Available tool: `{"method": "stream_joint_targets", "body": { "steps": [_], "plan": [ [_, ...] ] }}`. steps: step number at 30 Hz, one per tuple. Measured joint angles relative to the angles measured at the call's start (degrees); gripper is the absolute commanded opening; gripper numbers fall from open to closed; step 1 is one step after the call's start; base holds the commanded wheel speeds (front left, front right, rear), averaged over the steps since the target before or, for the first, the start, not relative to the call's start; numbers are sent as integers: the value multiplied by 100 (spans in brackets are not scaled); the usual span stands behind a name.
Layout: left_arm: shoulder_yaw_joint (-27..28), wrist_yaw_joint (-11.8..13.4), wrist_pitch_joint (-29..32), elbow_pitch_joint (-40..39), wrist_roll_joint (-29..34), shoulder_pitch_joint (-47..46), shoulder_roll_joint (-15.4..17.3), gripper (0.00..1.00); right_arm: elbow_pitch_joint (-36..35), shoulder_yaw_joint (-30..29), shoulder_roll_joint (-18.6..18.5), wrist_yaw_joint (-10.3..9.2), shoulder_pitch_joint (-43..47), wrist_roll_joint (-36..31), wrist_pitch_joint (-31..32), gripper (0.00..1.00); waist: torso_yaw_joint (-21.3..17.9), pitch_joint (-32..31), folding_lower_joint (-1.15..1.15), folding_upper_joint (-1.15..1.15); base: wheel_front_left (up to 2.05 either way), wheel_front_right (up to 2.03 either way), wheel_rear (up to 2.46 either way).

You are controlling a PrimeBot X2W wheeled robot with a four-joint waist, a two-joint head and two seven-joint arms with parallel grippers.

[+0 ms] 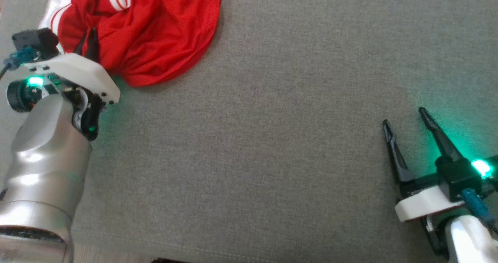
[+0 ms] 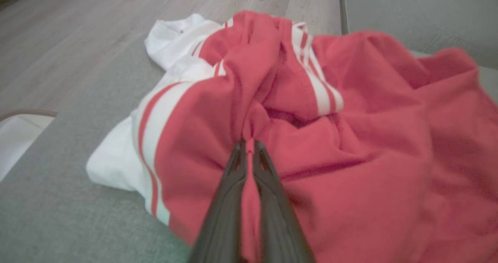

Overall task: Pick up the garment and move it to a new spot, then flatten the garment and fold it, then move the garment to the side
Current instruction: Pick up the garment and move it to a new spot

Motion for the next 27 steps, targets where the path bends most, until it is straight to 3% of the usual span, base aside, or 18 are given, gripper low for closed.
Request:
{"method": "stream_joint_targets", "body": {
  "steps": [13,18,27],
  "plan": [
    [-1357,0,-266,-2320,-951,263,778,0,999,198,467,-1,-1,244,-486,100,-185,-1115,0,0,0,0,0],
    [-1738,1,78,-3483,-1179,531,945,0,1311,274,630,0,-14,349,-667,100,-443,-1523,-2,0,0,0,0],
    [-2173,97,818,-5738,-1628,992,914,0,1652,415,691,0,-110,662,-793,100,-1196,-1914,0,0,0,0,0]
  ]
}}
